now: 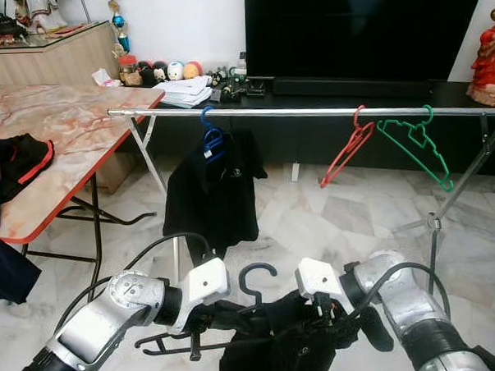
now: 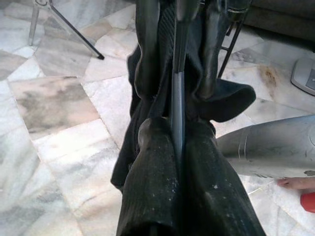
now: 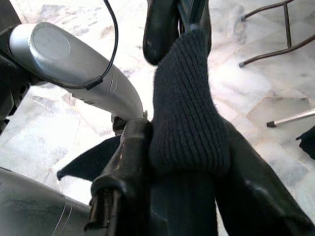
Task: Hang hanger
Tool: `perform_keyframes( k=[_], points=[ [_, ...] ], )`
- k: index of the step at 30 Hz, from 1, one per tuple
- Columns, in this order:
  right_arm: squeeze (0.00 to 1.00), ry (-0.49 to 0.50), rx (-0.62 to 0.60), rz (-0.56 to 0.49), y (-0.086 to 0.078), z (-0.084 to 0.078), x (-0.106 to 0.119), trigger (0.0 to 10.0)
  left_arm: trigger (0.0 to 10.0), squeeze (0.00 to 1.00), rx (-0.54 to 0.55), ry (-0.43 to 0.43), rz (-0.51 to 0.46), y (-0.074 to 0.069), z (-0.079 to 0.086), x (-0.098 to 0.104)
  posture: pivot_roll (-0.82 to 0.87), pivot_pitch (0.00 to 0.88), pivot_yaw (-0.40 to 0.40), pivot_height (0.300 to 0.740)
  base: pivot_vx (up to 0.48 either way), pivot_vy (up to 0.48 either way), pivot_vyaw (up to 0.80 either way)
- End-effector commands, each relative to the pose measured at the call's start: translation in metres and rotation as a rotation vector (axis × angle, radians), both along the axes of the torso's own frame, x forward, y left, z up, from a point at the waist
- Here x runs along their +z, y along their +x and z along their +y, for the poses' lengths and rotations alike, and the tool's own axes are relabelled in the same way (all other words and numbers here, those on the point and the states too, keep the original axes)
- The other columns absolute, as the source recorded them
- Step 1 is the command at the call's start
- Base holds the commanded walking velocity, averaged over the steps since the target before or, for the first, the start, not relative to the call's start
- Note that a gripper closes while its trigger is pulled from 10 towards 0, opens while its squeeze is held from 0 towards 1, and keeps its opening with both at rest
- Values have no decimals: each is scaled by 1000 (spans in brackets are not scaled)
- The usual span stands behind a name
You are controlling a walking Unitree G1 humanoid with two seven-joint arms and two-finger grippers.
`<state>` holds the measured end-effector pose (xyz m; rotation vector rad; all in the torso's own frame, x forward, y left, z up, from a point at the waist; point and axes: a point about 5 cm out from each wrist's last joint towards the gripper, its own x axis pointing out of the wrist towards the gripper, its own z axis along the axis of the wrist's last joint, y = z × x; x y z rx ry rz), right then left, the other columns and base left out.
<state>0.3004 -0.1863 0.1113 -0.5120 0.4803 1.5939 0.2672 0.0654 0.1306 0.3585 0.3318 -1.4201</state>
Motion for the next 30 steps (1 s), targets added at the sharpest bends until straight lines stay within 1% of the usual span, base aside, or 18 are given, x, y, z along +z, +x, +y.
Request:
perform_keyframes(
  k=[1,9,15,25,30],
  points=[
    [0,-31,36,15,-2,6,-6,0,10000,0,-36,-46,-94,2,-9,24,82,0,6,740,0,0,0],
    [0,-33,22,1,0,8,-6,0,10000,0,-32,-52,-108,4,-11,25,79,0,8,740,0,0,0],
    [0,-10,-10,-25,3,10,-5,0,10000,0,-20,-65,-125,5,-13,27,75,0,11,740,0,0,0],
    [0,-12,-5,-19,0,11,-9,0,10000,0,11,-78,-146,9,-14,29,76,0,14,740,0,0,0],
    [0,-24,-8,-22,1,10,-10,0,10000,0,18,-66,-151,9,-13,27,73,0,16,740,0,0,0]
  ],
)
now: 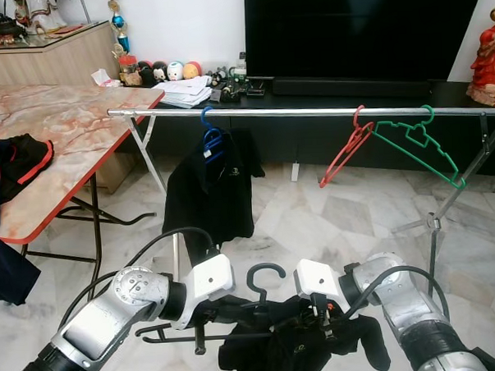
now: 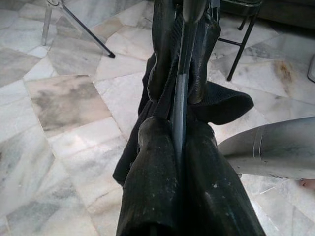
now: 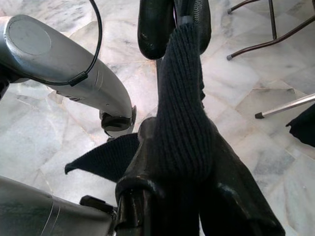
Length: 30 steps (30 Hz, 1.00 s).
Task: Hang hanger
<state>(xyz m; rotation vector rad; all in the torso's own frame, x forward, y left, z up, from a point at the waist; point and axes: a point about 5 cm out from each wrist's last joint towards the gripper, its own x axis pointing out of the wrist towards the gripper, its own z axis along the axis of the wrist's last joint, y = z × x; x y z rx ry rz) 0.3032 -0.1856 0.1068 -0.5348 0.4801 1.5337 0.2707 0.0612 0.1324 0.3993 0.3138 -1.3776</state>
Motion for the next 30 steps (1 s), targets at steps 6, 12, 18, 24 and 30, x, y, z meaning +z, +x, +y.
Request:
perform_keyframes(
  k=[6,12,18,24,30],
  points=[
    [0,-47,54,18,-5,9,-11,0,10000,0,8,-81,-117,9,-9,24,77,0,14,740,0,0,0],
    [0,-55,48,11,-3,9,-11,0,10000,1000,7,-83,-115,9,-7,24,80,0,9,740,0,0,0],
    [0,-93,41,5,-3,7,-14,0,10000,1000,0,-76,-96,6,-2,23,86,0,11,740,0,0,0],
    [0,-163,13,-4,-4,-2,-22,0,10000,1000,-34,-41,-68,1,10,22,88,0,14,740,0,0,0],
    [0,-199,-35,-8,-5,-14,-26,0,10000,1000,0,5,-69,2,32,23,92,0,20,740,0,0,0]
  ],
)
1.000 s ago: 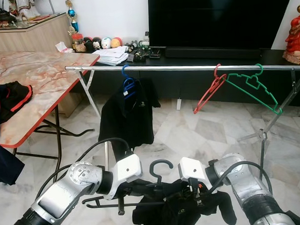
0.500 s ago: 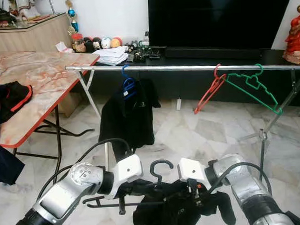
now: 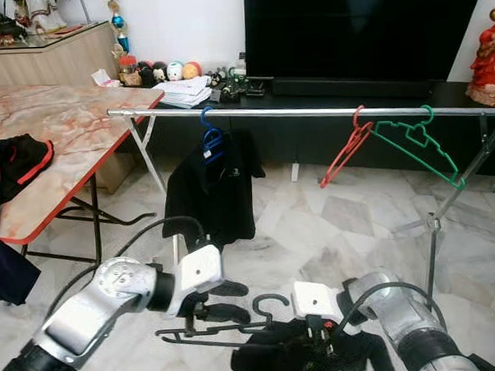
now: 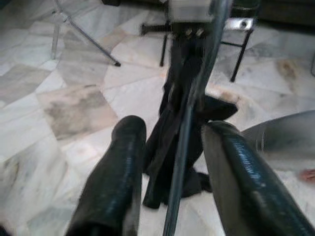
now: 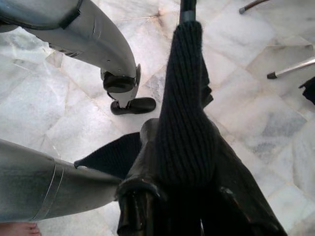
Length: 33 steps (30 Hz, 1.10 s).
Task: Hang hanger
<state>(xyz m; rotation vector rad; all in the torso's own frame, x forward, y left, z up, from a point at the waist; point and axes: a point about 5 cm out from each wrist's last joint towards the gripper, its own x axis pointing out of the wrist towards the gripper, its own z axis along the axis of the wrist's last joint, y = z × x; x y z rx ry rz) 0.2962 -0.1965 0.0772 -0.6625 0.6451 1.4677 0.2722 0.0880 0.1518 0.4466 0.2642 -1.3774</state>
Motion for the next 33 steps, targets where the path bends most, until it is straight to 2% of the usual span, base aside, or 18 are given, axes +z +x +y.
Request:
perform_keyframes(
  k=[1,2,3,6,7,10,11,15,16,18,19,20,21,25,29,33],
  points=[
    [0,-15,-15,-22,2,-7,4,0,10000,1000,51,8,-17,3,13,4,92,0,23,740,0,0,0],
    [0,-28,-28,-35,3,-11,5,0,10000,1000,105,9,-29,6,21,3,91,0,25,740,0,0,0],
    [0,-28,-28,-35,3,-11,5,0,10000,1000,105,9,-29,6,21,3,91,0,25,740,0,0,0],
    [0,-18,-122,-102,11,-26,18,0,10000,1000,285,25,-41,15,48,-4,87,0,29,740,0,0,0],
    [0,-14,-169,-134,14,-35,25,0,10000,1000,357,17,-35,16,58,-7,86,2,33,740,0,0,0],
    [0,-28,-202,-157,13,-48,33,0,10000,1000,479,-29,-9,15,71,-15,86,8,30,740,0,0,0],
    [0,-17,-213,-167,13,-51,37,0,10000,1000,536,-13,-23,15,77,-22,83,9,30,740,0,0,0],
    [0,5,-253,-207,14,-56,47,0,10000,1000,599,-10,-10,12,83,-37,71,12,33,740,0,0,0],
    [0,15,-261,-223,14,-58,51,0,10000,1000,617,-35,10,10,82,-43,71,13,35,740,0,0,0],
    [0,28,-254,-231,14,-57,54,0,10000,1000,657,-45,-5,13,83,-48,69,13,38,740,0,0,0],
    [0,75,-237,-230,13,-50,56,0,10000,1000,685,-70,14,14,82,-54,65,13,36,740,0,0,0],
    [0,157,-209,-225,12,-39,62,0,10000,604,724,-96,36,15,80,-63,58,10,34,740,0,0,0],
    [0,198,-194,-224,11,-33,65,0,10000,0,743,-88,42,16,80,-69,56,10,34,740,0,0,0],
    [0,250,-153,-264,7,-21,79,0,10000,0,836,-90,74,19,79,-90,48,9,40,740,0,0,0],
    [0,325,-136,-285,2,-17,99,0,10000,0,797,-101,100,19,69,-99,28,13,43,740,0,0,0],
    [0,360,-95,-291,-6,-16,119,0,10000,0,795,-136,103,27,64,-101,20,16,46,740,0,0,0]
  ],
)
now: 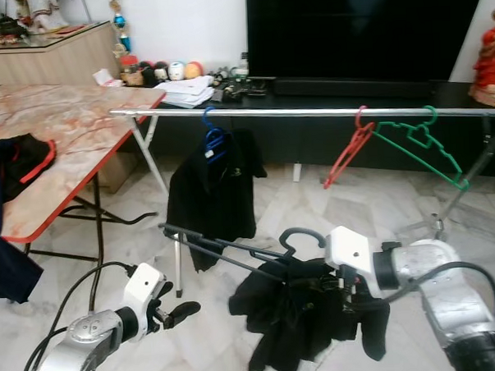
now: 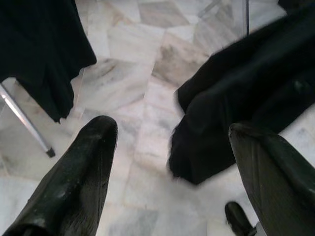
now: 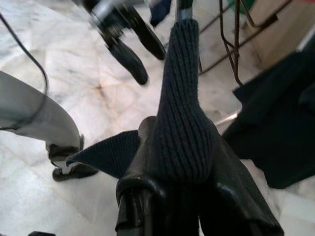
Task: Hang hanger
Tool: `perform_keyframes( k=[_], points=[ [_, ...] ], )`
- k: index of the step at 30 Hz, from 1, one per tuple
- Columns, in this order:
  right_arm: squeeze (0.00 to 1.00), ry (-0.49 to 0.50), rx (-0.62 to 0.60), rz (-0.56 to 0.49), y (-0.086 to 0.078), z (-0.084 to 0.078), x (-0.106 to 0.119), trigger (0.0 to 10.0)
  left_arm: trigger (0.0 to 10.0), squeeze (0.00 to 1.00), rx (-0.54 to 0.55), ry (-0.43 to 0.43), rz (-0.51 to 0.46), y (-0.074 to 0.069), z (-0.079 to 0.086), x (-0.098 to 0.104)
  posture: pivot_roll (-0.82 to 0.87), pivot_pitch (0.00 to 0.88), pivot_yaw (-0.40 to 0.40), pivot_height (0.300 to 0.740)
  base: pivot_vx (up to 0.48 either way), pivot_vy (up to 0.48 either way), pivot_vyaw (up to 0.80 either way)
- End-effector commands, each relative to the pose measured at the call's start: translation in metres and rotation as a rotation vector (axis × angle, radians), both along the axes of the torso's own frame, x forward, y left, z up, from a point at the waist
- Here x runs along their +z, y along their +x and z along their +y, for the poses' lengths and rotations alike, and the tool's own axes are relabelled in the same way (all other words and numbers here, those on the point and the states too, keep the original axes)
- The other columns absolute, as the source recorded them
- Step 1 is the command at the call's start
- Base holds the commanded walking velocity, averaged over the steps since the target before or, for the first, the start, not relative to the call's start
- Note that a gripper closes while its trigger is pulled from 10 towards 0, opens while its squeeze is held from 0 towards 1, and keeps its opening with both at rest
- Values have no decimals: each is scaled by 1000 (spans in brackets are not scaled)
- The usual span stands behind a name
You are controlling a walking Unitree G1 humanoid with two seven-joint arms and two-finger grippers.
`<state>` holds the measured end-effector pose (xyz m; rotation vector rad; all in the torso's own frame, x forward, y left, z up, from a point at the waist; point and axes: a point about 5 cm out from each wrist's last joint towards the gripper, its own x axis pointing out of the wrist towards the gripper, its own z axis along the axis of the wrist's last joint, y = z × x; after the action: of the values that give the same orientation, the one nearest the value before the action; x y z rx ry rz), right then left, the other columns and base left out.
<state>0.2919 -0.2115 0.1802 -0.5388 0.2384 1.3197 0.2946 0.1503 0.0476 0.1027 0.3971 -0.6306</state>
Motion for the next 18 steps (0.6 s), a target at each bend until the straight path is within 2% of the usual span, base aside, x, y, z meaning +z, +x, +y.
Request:
perform_keyframes(
  k=[1,4,6,12,15,18],
  points=[
    [0,40,19,-44,-3,-1,19,0,10000,0,-11,11,-25,5,1,3,18,17,46,740,0,0,0],
    [0,61,52,-47,-7,2,30,0,10000,0,-45,9,-41,6,-4,1,9,23,46,740,0,0,0],
    [0,74,64,-49,-7,3,35,0,10000,0,-47,-25,-60,8,-7,4,5,27,46,740,0,0,0],
    [0,79,94,-33,-15,5,43,0,10000,0,-98,-64,-92,10,-14,6,-3,34,48,740,0,0,0],
    [0,74,97,-33,-17,5,43,0,10000,0,-120,-106,-103,10,-18,9,-8,36,49,740,0,0,0],
    [0,69,96,-27,-19,5,45,0,10000,0,-197,-168,-108,8,-25,14,-14,39,53,740,0,0,0]
  ],
)
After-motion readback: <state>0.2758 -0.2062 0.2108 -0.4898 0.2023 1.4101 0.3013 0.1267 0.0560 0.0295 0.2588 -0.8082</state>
